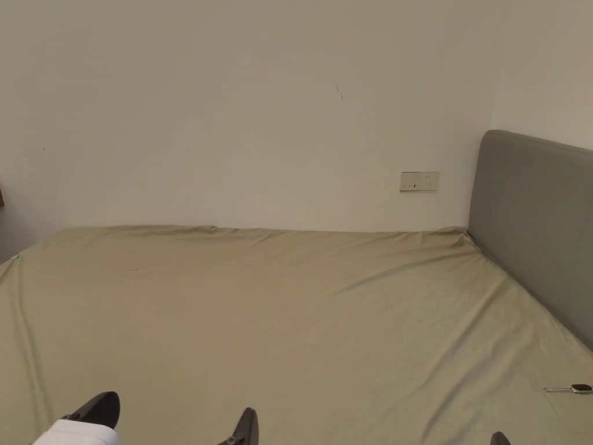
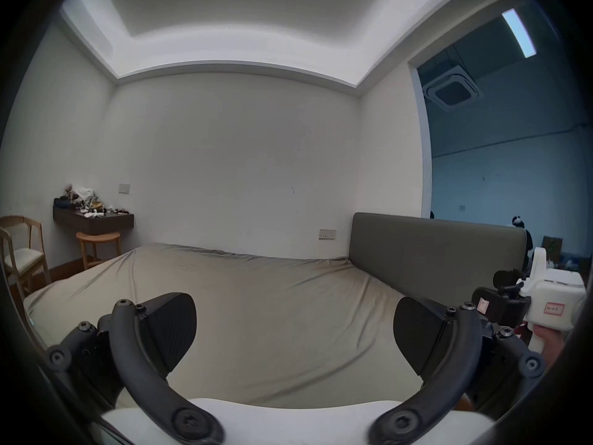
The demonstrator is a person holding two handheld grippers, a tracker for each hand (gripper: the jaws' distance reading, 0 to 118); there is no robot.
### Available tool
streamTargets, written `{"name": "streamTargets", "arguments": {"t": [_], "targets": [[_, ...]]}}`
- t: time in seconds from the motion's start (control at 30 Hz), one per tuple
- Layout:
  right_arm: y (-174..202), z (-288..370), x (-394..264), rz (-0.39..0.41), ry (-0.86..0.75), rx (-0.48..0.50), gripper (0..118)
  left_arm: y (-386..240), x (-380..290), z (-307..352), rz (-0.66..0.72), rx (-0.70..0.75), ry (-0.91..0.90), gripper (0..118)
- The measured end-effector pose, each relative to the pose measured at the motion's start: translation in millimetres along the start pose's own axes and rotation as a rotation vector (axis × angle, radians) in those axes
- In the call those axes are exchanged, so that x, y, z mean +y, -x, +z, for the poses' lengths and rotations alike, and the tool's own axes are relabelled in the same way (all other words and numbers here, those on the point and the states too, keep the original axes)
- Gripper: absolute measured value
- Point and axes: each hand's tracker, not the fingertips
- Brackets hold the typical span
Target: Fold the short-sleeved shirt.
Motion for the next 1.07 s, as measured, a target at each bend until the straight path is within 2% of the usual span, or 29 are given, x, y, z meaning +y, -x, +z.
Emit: {"name": "streamTargets", "arguments": {"t": [0.07,0.2,0.27,0.43,0.57,0.83,0.97,1.07], "targets": [[-1,0,0,-0.003,0.001,0.001,118,-7,-1,3,-0.034,0.016,-0.01,118],[-3,0,-2,-0.013,0.007,0.007,118,-11,-2,4,-0.013,0.022,0.016,118],[-3,0,-3,-0.014,0.01,0.01,118,-10,-4,3,-0.059,0.059,-0.019,118],[-3,0,-2,-0.018,0.011,0.013,118,-5,-3,1,-0.017,0.066,-0.003,118],[-2,0,-1,-0.016,0.007,0.013,118,-3,-2,2,-0.049,0.101,-0.022,118],[1,0,-1,-0.014,0.007,0.023,118,3,-2,-1,-0.012,0.151,-0.041,118],[3,-1,-1,-0.011,0.009,0.027,118,1,-2,6,-0.026,0.135,-0.052,118],[3,-1,-1,-0.015,0.009,0.026,118,-5,-3,5,-0.075,0.177,-0.049,118]]}}
